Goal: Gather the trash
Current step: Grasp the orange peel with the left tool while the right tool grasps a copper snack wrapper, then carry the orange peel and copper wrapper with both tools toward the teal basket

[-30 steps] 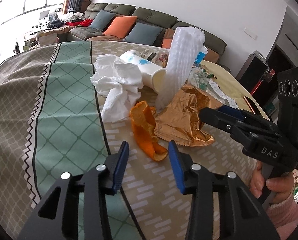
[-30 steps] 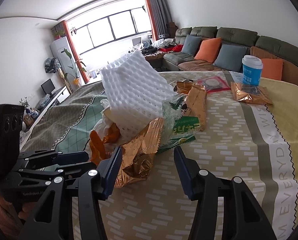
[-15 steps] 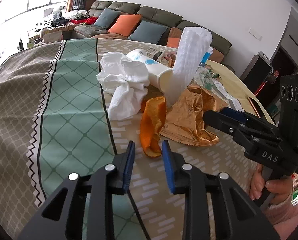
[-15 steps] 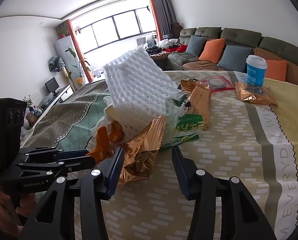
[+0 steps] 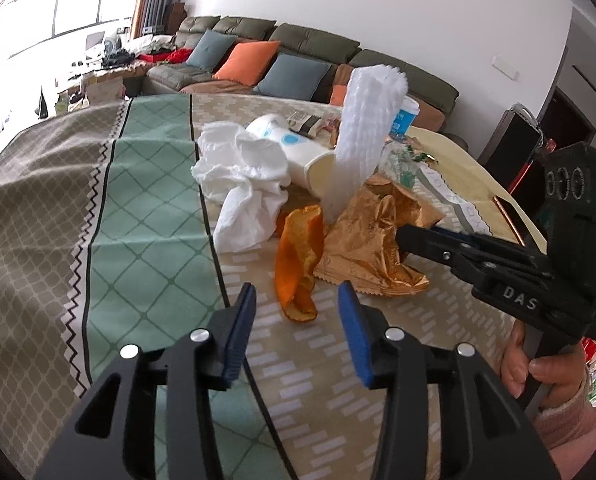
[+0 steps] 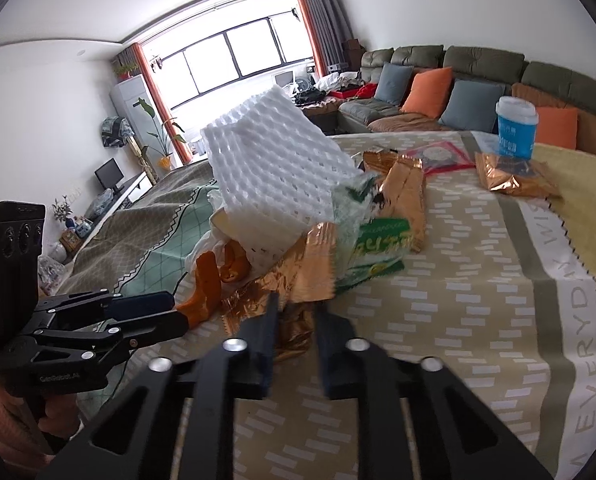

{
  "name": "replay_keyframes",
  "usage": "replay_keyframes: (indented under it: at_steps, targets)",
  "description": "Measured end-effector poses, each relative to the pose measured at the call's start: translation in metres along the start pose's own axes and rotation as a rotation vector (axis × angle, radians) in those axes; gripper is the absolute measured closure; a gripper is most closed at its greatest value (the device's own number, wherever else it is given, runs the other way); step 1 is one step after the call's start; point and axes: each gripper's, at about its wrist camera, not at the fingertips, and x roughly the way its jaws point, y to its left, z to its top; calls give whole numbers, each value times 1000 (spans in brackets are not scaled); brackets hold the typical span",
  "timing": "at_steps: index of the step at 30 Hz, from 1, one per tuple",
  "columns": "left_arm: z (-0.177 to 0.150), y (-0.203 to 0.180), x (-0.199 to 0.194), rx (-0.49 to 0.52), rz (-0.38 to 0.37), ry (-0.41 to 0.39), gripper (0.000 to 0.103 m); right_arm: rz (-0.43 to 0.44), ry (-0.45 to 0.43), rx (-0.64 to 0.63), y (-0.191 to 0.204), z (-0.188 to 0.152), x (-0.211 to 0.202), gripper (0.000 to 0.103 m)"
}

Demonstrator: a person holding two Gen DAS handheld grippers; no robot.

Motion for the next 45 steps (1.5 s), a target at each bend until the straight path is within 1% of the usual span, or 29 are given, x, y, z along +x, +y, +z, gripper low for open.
replay_keyframes:
  at_steps: [5, 7, 8, 11, 12, 13, 18, 23, 31, 35, 39, 45]
  targets:
    - [5, -1, 5, -6, -7, 5, 60, 19, -3, 26, -2, -1, -2, 95]
    - [6, 0, 11, -15, -12, 24, 67, 25, -8, 29, -2, 0, -3, 95]
    - [6, 1, 14, -19, -11, 38, 68, 34, -10, 33, -2, 0, -4, 95]
    - [7, 0, 15, -14, -2, 37, 83, 59, -13, 51, -4, 0, -7, 97]
    - [7, 0, 15, -16, -4, 39, 86, 66, -14, 54, -4, 0, -8, 97]
    - [6, 1, 15, -18, -8, 39, 87, 73, -17, 56, -4, 0, -10, 97]
    - [1, 0, 6, -1, -4, 22, 91, 99, -29, 57, -1, 2, -19, 97]
    - [-7, 5, -10, -9, -9, 0, 92, 134, -36, 60, 5, 5, -26, 97]
    - [-23, 33, -58, -63, 30, -66, 93, 214, -41, 9, 36, 13, -29, 97]
    - [-33, 52, -85, -103, 72, -102, 93, 272, -28, -26, 57, 21, -18, 97]
    - [-45, 77, -116, -168, 122, -148, 93, 336, 1, -62, 80, 30, 0, 97]
    - [-59, 114, -154, -268, 213, -208, 93, 436, 54, -130, 130, 42, 33, 97]
